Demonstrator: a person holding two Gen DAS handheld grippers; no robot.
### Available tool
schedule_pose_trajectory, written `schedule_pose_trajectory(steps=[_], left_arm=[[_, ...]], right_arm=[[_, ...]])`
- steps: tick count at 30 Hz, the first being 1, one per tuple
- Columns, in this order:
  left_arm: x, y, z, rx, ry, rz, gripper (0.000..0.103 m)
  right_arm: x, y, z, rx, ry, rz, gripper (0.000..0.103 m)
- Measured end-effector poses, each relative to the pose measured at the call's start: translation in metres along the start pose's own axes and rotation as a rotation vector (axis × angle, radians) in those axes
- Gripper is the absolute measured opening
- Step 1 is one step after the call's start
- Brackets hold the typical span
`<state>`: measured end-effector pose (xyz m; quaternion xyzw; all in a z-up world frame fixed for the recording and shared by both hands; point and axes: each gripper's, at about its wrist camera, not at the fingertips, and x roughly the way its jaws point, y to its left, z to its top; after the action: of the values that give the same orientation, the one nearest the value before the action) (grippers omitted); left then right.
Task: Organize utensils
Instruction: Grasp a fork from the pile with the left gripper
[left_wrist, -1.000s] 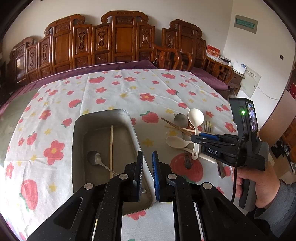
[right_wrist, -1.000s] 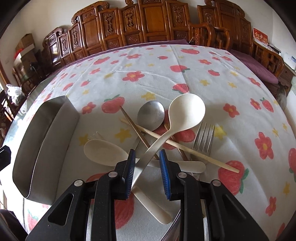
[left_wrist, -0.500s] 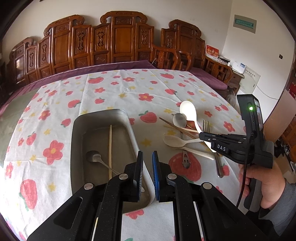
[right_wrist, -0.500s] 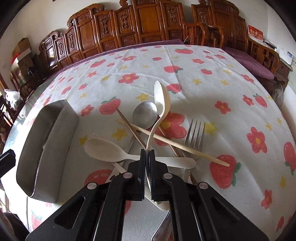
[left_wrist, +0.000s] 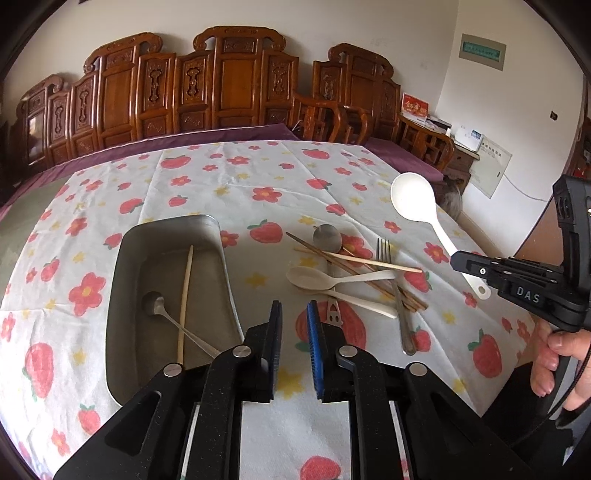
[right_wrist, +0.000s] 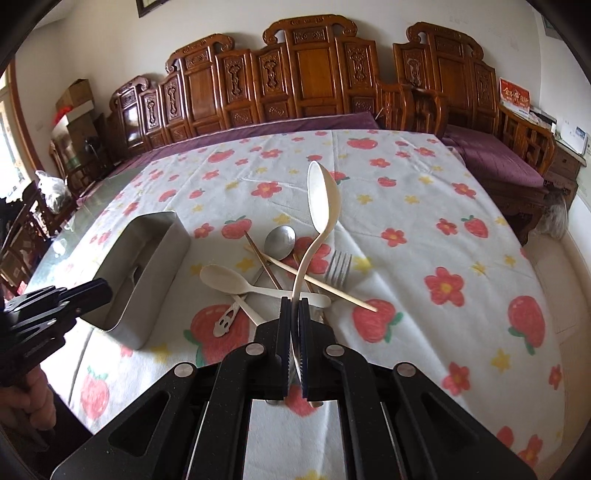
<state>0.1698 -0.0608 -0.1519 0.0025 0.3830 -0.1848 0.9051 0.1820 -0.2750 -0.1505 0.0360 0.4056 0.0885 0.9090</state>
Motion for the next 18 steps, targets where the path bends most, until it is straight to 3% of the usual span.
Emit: schedule_pose_trajectory(steps=[2,4,7,14,18], left_arm=[[0.001,-0.007,0.0,-0.002,-0.001,0.004,0.027],[0.002,-0.015,0.001,-0.002,0.001,0.013,0.029],[0.004,-0.025,0.002,-0.006,0.009,0.008,0.043],[0.017,-0.053,0.001,-0.023,0.045,-0.012,0.044],[0.036,-0.066,0.003,-0.026,0.076,0.014,0.044]], right_arm=[[-0.012,-0.004,-0.002,-0.007,-0.015,0.007,0.005],[-0.024,-0.008,-0.003,-0.01,-0.027,0.015,0.005],[-0.036,-0.014,-0.004,-0.022,-0.043,0.018,0.005],[-0.048,-0.034,-0.014,-0.019,-0.055,0.023,0.005],[-0.048,-0.043,-0.017,-0.007,-0.06,0.029,0.005]])
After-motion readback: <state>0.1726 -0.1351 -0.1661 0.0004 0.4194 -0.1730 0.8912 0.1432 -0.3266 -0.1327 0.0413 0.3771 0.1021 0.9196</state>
